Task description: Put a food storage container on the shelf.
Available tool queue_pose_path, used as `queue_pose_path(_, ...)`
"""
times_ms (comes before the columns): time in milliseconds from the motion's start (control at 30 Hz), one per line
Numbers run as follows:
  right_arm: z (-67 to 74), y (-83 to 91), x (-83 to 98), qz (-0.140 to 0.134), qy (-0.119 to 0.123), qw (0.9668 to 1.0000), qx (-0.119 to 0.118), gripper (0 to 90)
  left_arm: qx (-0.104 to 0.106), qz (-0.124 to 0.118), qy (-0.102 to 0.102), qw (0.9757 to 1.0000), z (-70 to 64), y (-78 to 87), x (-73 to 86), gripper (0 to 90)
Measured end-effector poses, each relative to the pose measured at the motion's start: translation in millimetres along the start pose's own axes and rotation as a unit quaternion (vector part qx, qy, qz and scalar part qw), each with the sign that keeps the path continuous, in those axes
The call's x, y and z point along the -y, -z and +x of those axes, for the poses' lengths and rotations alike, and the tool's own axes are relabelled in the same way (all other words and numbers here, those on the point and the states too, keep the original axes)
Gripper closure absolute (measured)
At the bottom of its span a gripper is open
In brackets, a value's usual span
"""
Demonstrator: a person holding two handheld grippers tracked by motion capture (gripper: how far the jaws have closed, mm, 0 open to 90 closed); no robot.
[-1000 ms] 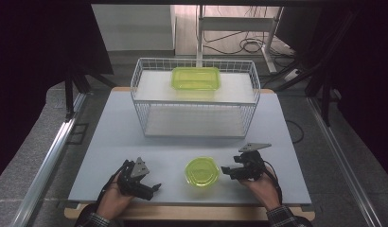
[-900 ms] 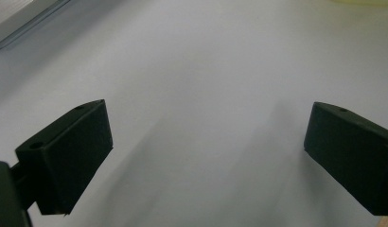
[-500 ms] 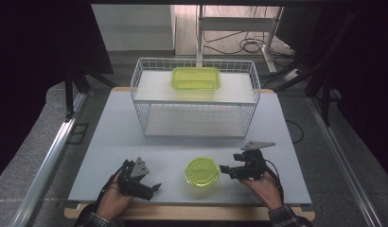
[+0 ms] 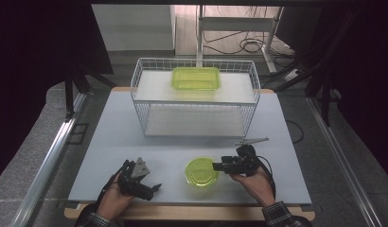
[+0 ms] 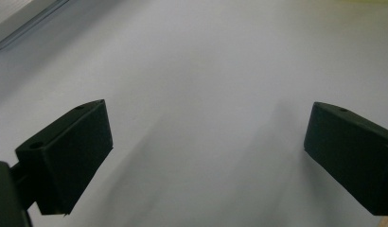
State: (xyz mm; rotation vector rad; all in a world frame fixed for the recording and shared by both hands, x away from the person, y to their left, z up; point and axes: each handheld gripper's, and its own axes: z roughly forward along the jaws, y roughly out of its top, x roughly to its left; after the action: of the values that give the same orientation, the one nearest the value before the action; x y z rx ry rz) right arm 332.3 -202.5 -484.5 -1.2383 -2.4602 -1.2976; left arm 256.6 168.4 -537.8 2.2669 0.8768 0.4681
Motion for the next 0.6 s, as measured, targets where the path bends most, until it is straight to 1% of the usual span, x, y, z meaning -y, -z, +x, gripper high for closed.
queue_pose_path(33,-2.4,-3.1,-0.5,0.005,-0.017,0.9997,-0.014,46.5,0.0,0.0,0.0,1.0,-0.1,0.0,0.0,2.0)
queue_pose_path(67,-2.4,-3.1,-0.5,0.005,-0.017,0.9997,-0.014,46.5,0.0,0.0,-0.001,1.0,-0.1,-0.1,-0.1,2.0)
queue_pose_path(100,-5.2,-5.8,-1.1,0.011,-0.034,0.9989,-0.03,51.0,0.0,0.0,-0.001,1.0,-0.2,-0.1,-0.1,2.0)
queue_pose_path(133,-6.5,-7.0,-1.5,0.014,-0.044,0.9983,-0.036,53.1,0.001,0.001,-0.001,1.0,-0.3,-0.2,-0.1,2.0)
queue_pose_path(167,-6.5,-7.0,-1.5,0.014,-0.044,0.9983,-0.036,53.1,0.001,0.001,-0.001,1.0,-0.3,-0.2,-0.1,2.0)
queue_pose_path(200,-9.3,-8.9,-2.3,0.018,-0.059,0.9969,-0.048,57.9,0.001,0.001,-0.001,1.0,-0.5,-0.3,-0.1,2.0)
queue_pose_path(267,-12.0,-11.1,-2.9,0.026,-0.074,0.9952,-0.059,62.2,0.002,0.002,-0.002,1.0,-0.5,-0.4,-0.1,2.0)
queue_pose_path(300,-12.0,-11.1,-2.9,0.026,-0.074,0.9952,-0.059,62.2,0.002,0.002,-0.002,1.0,-0.5,-0.4,-0.1,2.0)
queue_pose_path(333,-13.6,-13.7,-2.9,0.033,-0.087,0.9928,-0.075,66.1,0.002,0.002,-0.002,1.0,-0.5,-0.4,-0.2,2.0)
queue_pose_path(400,-14.2,-15.9,-2.9,0.04,-0.102,0.9899,-0.091,69.0,0.002,0.002,-0.002,1.0,-0.5,-0.3,-0.1,2.0)
queue_pose_path(433,-14.2,-15.9,-2.9,0.04,-0.102,0.9899,-0.091,69.0,0.001,0.001,-0.001,1.0,-0.4,-0.2,-0.1,2.0)
queue_pose_path(467,-16.0,-15.4,-3.7,0.039,-0.117,0.9866,-0.107,77.7,0.001,0.001,-0.001,1.0,-0.4,-0.1,-0.1,2.0)
queue_pose_path(567,-16.1,-15.2,-4.6,0.044,-0.116,0.9872,-0.101,80.1,0.001,0.001,-0.002,1.0,-0.3,0.1,-0.1,2.0)
queue_pose_path(600,-16.1,-15.3,-4.4,0.047,-0.122,0.986,-0.103,80.6,0.001,0.0,-0.002,1.0,-0.2,0.1,-0.1,2.0)
